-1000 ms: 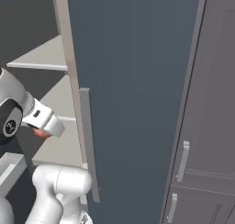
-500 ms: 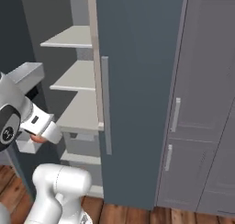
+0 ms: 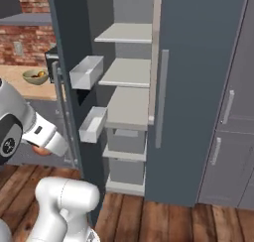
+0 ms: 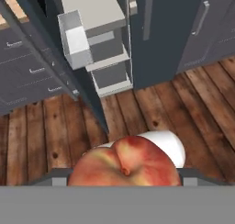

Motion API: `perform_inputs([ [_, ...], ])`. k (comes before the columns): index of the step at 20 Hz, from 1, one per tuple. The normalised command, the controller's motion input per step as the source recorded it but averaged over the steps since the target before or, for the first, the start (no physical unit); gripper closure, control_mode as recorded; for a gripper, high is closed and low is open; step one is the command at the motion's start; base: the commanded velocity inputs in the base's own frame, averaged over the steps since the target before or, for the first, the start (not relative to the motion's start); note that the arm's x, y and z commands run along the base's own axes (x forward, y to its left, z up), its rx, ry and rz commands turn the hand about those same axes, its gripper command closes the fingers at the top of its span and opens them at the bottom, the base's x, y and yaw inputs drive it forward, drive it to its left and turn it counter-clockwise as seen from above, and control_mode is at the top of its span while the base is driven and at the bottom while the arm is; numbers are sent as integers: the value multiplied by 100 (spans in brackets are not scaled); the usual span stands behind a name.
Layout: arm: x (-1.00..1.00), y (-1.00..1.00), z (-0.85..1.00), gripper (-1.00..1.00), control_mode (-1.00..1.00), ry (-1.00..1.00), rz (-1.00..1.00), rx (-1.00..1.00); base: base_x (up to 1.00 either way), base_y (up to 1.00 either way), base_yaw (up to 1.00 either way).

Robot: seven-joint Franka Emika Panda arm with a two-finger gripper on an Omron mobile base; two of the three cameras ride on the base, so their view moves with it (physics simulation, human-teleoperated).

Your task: Take the orange, peach, and pear from the freezer and place them in the bowl on the counter.

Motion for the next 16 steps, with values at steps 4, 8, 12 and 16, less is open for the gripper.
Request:
perform_inputs([
  [4,0,0,0,100,100,0,0,0,4,100,0],
  [8,0,0,0,100,100,0,0,0,34,100,0],
  [12,0,0,0,100,100,0,0,0,57,100,0],
  [16,0,0,0,100,100,0,0,0,97,100,0],
])
